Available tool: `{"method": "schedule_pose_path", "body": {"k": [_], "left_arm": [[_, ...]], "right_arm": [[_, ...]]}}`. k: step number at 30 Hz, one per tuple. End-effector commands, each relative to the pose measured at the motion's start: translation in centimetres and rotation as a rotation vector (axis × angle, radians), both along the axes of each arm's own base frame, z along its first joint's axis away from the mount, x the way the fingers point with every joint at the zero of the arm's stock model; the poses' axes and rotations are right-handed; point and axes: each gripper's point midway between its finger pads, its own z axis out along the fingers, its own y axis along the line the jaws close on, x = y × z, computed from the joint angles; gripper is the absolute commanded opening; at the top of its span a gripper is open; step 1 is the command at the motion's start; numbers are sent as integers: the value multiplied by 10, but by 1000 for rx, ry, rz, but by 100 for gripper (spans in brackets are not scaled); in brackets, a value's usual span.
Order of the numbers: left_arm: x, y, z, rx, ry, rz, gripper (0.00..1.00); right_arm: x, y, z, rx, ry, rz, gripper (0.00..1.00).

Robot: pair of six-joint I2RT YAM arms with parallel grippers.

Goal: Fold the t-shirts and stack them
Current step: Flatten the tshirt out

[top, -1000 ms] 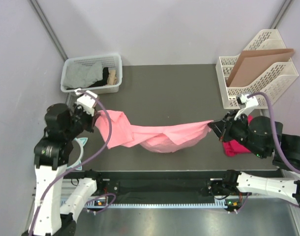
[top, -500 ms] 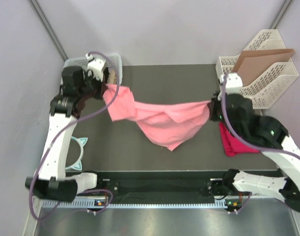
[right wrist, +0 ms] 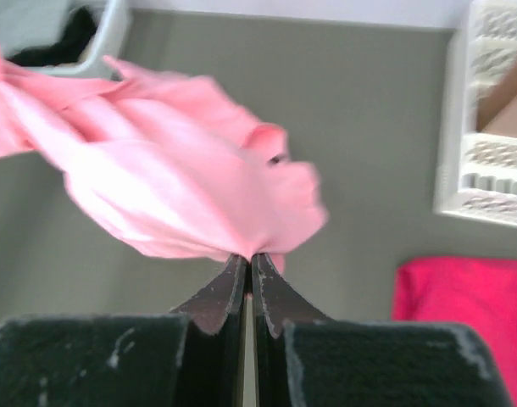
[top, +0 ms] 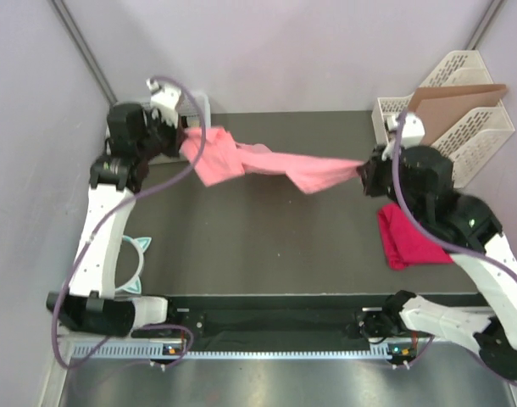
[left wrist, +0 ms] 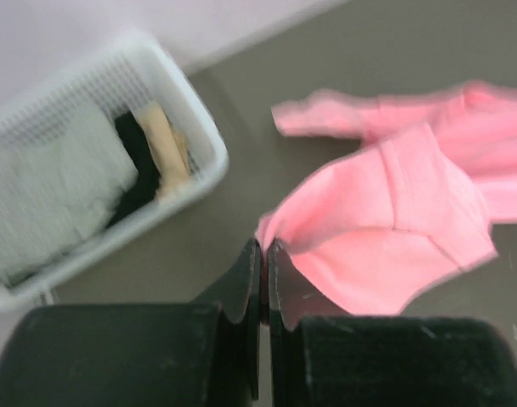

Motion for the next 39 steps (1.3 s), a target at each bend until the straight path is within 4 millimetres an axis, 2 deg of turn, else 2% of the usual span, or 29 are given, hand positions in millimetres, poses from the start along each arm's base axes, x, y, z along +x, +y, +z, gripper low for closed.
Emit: {"method": "schedule_pose_path", "body": {"k": [1, 2, 3, 5, 6, 7, 8, 10, 11, 12, 14, 15, 16, 18, 19, 21, 22, 23, 24, 25, 26, 27, 28, 29, 30, 31, 32, 36, 39], "left_arm": [[-60, 2, -72, 89, 77, -90, 0], [-71, 4, -92, 107, 107, -99, 0], [-88, 5, -139, 126, 201, -119, 0], [-114, 10, -165, 165, 227, -142, 0], [-129, 13, -188, 175, 263, -143, 0], [-137, 14, -199, 191, 281, -152, 0], [-142, 16, -205, 199, 290, -152, 0], [-149, 20, -215, 214, 297, -143, 0], [-148, 22, -215, 220, 295, -132, 0], [-147, 23, -214, 221, 292, -124, 0], [-144, 24, -213, 220, 295, -110, 0], [-142, 24, -211, 220, 299, -108, 0], [-141, 25, -209, 216, 302, -101, 0], [-139, 27, -208, 220, 311, -85, 1], [-138, 28, -208, 221, 315, -75, 4], [-138, 34, -213, 244, 323, -58, 11], [-137, 36, -215, 255, 320, -46, 11], [-136, 38, -217, 262, 324, -40, 12], [-136, 42, -221, 278, 328, -27, 12], [-135, 43, -223, 286, 325, -23, 16], [-135, 45, -224, 292, 329, -18, 17], [-134, 45, -225, 295, 337, -18, 18], [-134, 46, -224, 294, 336, -12, 17], [-134, 45, -225, 292, 343, -15, 17], [-133, 45, -224, 291, 344, -18, 15], [-133, 44, -224, 288, 345, -21, 14], [-132, 44, -224, 288, 346, -18, 13], [-131, 46, -230, 298, 360, -14, 11], [-130, 47, -237, 306, 376, -21, 11]], "right_arm": [[-58, 43, -90, 97, 250, 229, 0], [-71, 54, -108, 148, 311, 255, 0], [-92, 62, -158, 130, 437, 296, 0], [-135, 87, -191, 184, 564, 393, 0], [-157, 90, -227, 160, 660, 415, 0], [-189, 103, -240, 146, 720, 510, 9], [-207, 121, -241, 220, 777, 543, 38], [-238, 132, -258, 161, 848, 608, 53], [-238, 129, -261, 101, 849, 606, 67], [-223, 139, -235, 102, 773, 589, 73], [-183, 131, -227, -56, 664, 521, 82], [-157, 139, -196, -33, 579, 501, 82], [-117, 132, -194, -38, 560, 408, 82], [-68, 136, -168, -21, 445, 405, 82], [-21, 129, -166, 6, 399, 320, 81], [23, 131, -155, 8, 334, 330, 76], [49, 135, -175, -29, 361, 305, 76], [80, 130, -174, -41, 321, 282, 76], [101, 142, -159, -29, 286, 303, 76], [122, 150, -195, -79, 361, 303, 76], [132, 160, -202, -107, 370, 351, 77], [148, 180, -181, -91, 329, 400, 77], [158, 189, -216, -150, 394, 433, 77], [173, 202, -199, -137, 346, 456, 76], [181, 207, -202, -146, 340, 472, 76], [192, 211, -217, -172, 345, 480, 76], [204, 214, -208, -158, 313, 475, 76], [235, 207, -214, -86, 297, 451, 74], [254, 200, -232, -91, 313, 421, 72]]}}
